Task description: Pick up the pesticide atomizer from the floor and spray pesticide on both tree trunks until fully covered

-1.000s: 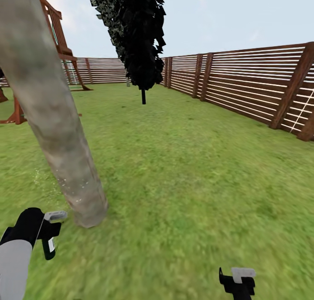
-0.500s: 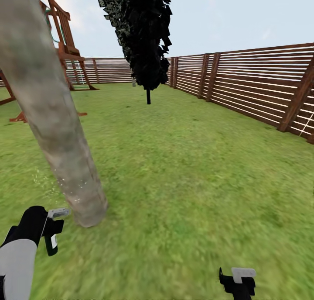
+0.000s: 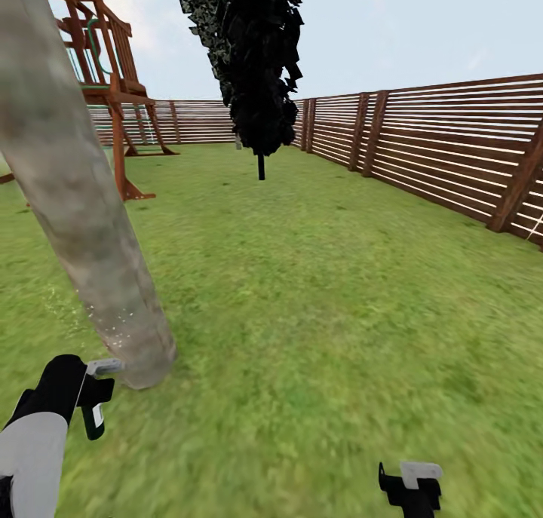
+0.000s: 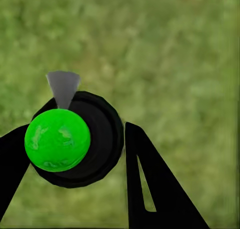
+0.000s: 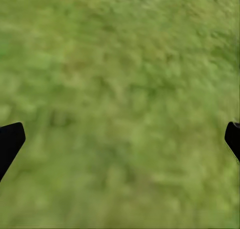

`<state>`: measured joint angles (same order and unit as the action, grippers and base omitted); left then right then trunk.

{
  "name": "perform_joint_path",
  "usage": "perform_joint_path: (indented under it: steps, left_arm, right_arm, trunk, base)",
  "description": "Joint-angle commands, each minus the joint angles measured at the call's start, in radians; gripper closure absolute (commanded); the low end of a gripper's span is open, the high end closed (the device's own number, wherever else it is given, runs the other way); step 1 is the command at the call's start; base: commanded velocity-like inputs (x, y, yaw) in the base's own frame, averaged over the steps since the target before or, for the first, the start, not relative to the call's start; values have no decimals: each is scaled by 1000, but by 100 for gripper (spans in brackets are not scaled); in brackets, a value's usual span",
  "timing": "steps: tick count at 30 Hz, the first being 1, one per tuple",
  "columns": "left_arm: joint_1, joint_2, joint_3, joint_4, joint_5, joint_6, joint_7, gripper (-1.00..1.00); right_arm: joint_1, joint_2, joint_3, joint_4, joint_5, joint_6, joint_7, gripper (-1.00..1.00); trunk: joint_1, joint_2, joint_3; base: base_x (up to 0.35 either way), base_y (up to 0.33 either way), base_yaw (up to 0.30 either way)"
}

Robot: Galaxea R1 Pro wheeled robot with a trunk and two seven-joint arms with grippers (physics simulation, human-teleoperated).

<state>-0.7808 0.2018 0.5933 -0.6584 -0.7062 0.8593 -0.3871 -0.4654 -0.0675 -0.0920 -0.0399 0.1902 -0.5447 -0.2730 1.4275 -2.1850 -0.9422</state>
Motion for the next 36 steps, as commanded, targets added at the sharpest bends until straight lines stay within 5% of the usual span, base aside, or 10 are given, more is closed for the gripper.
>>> perform_joint_path:
  steps: [1, 10, 20, 27, 29, 31, 36]
  left_arm:
    - [0, -4, 0, 0, -1, 0, 0, 100]
    - [-5, -14, 0, -1, -1, 1, 1, 100]
    - [-9, -7, -3, -2, -2, 3, -1, 100]
    - [-171, -11, -9, 0, -4, 18, 4, 100]
    - [-197, 13, -7, -1, -8, 18, 4, 100]
    - [-204, 63, -4, 1, -4, 18, 2, 100]
    - [-232, 27, -11, 2, -4, 59, 1, 100]
  right_arm:
    - [0, 0, 0, 0, 0, 0, 0, -100]
    - [0, -1, 0, 0, 0, 0, 0, -100]
    - [0, -1, 0, 0, -1, 0, -1, -100]
    - [0, -6, 0, 0, 0, 0, 0, -100]
    - [0, -7, 0, 0, 0, 0, 0, -100]
    - [0, -6, 0, 0, 0, 0, -1, -100]
    - [0, -6, 0, 0, 0, 0, -3, -100]
  trunk:
    - [0, 0, 0]
    - [0, 0, 0]
    - [0, 0, 0]
    - [0, 0, 0]
    - [0, 0, 0]
    - [0, 0, 0]
    - [0, 0, 0]
  base:
    - [136, -275, 129]
    - [13, -275, 25]
    - [40, -210, 265]
    - [2, -2, 30]
    - [0, 0, 0]
    - [0, 0, 0]
    - [0, 0, 115]
